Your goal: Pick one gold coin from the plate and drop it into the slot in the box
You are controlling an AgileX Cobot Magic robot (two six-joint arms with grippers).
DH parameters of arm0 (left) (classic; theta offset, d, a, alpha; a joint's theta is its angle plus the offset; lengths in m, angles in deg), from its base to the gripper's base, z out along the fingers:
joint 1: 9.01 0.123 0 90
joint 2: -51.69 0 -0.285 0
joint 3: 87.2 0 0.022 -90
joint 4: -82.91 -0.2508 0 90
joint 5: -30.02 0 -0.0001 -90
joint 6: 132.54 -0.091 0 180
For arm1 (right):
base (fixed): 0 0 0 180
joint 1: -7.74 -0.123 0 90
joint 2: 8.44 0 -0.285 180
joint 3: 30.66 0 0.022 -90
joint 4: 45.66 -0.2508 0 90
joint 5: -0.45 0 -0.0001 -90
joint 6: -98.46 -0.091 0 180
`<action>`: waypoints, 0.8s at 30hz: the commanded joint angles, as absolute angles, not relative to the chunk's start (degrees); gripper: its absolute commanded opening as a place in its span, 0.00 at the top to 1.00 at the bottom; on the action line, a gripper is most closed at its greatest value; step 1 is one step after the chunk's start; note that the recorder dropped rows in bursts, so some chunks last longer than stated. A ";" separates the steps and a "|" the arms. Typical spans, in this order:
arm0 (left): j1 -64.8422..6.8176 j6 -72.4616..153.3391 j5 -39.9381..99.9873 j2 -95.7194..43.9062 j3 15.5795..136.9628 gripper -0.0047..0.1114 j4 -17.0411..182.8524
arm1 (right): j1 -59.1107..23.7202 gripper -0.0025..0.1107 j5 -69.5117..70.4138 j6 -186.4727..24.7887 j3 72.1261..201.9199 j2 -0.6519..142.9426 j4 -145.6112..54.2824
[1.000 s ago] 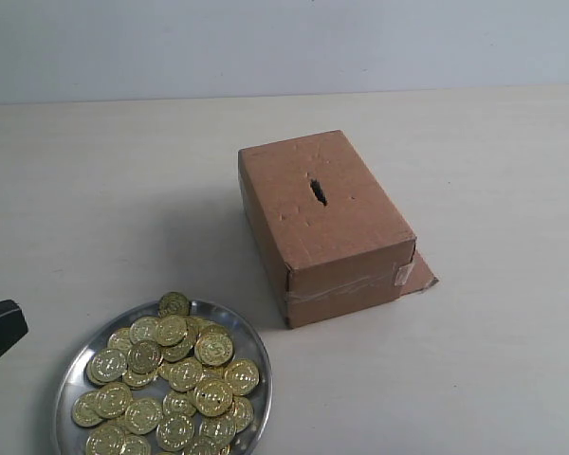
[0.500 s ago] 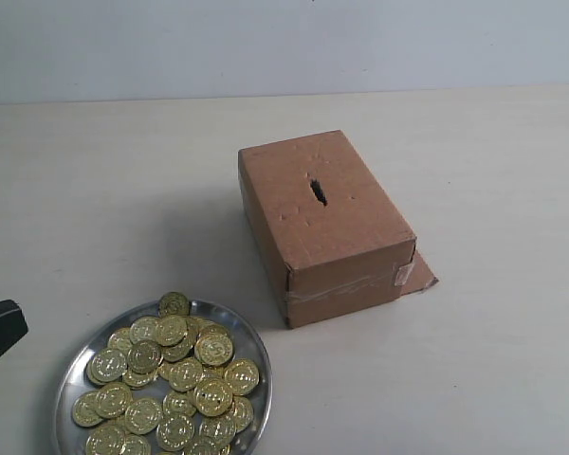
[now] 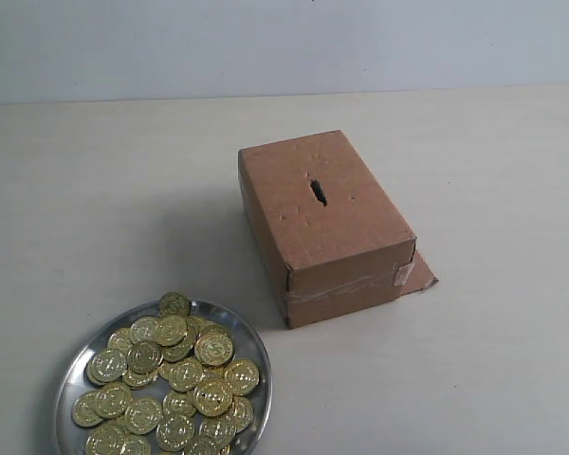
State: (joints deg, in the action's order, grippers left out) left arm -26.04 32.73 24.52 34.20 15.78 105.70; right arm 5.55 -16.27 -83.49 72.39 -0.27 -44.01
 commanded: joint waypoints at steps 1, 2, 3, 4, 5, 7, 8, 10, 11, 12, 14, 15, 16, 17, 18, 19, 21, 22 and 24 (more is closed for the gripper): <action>-21.57 32.77 19.41 40.11 15.58 0.96 102.14 | 5.90 0.98 -16.00 -83.17 72.13 -0.65 -44.00; -20.81 32.77 18.62 41.50 15.58 0.96 101.48 | 5.90 0.98 -16.00 -83.17 72.13 -0.65 -44.00; -20.24 32.77 18.12 42.54 15.58 0.96 101.37 | 5.90 0.98 -16.00 -83.17 72.13 -0.65 -44.00; -19.59 32.77 17.36 43.80 15.58 0.96 101.13 | 5.90 0.98 -16.00 -83.17 72.13 -0.65 -44.00; -18.95 32.77 16.65 43.91 15.58 0.96 100.82 | 5.90 0.98 -16.00 -83.17 72.13 -0.65 -44.00; -18.09 32.77 15.56 43.91 15.58 0.96 99.98 | 5.90 0.98 -16.00 -83.17 72.13 -0.65 -44.00; -17.59 32.77 15.27 43.91 15.58 0.96 99.88 | 5.90 0.98 -16.00 -83.17 72.13 -0.65 -44.00; -17.23 32.77 14.51 43.91 15.58 0.96 99.76 | 5.90 0.98 -16.00 -83.17 72.13 -0.65 -44.00; -16.61 32.77 14.08 43.91 15.58 0.96 99.76 | 5.90 0.98 -16.00 -83.17 72.13 -0.65 -44.00; -15.89 32.77 13.55 43.91 15.58 0.96 99.65 | 5.90 0.98 -16.00 -83.17 72.13 -0.65 -44.00; -14.57 32.77 11.97 43.91 15.58 0.96 99.66 | 5.90 0.98 -16.00 -83.17 72.13 -0.65 -44.00; -13.97 32.77 11.34 43.91 15.58 0.96 99.66 | 5.90 0.98 -16.00 -83.17 72.13 -0.65 -44.00; -13.18 32.77 10.41 43.91 15.58 0.96 99.66 | 5.90 0.98 -16.00 -83.17 72.13 -0.65 -44.00; -12.79 32.77 9.81 43.91 15.58 0.96 99.66 | 5.90 0.98 -16.00 -83.17 72.13 -0.65 -44.00; -12.81 32.77 9.19 43.91 15.58 0.96 99.66 | 5.90 0.98 -16.00 -83.17 72.13 -0.65 -44.00; -12.81 32.77 8.98 43.91 15.58 0.96 99.63 | 5.90 0.98 -16.00 -83.17 72.13 -0.65 -44.00; -12.81 32.77 8.98 43.91 15.58 0.96 99.63 | 5.90 0.98 -16.00 -83.17 72.13 -0.65 -44.00; -12.81 32.77 8.98 43.91 15.58 0.96 99.63 | 5.90 0.98 -16.00 -83.17 72.13 -0.65 -44.00; -12.81 32.77 8.98 43.91 15.58 0.96 99.63 | 5.90 0.98 -16.00 -83.17 72.13 -0.65 -44.00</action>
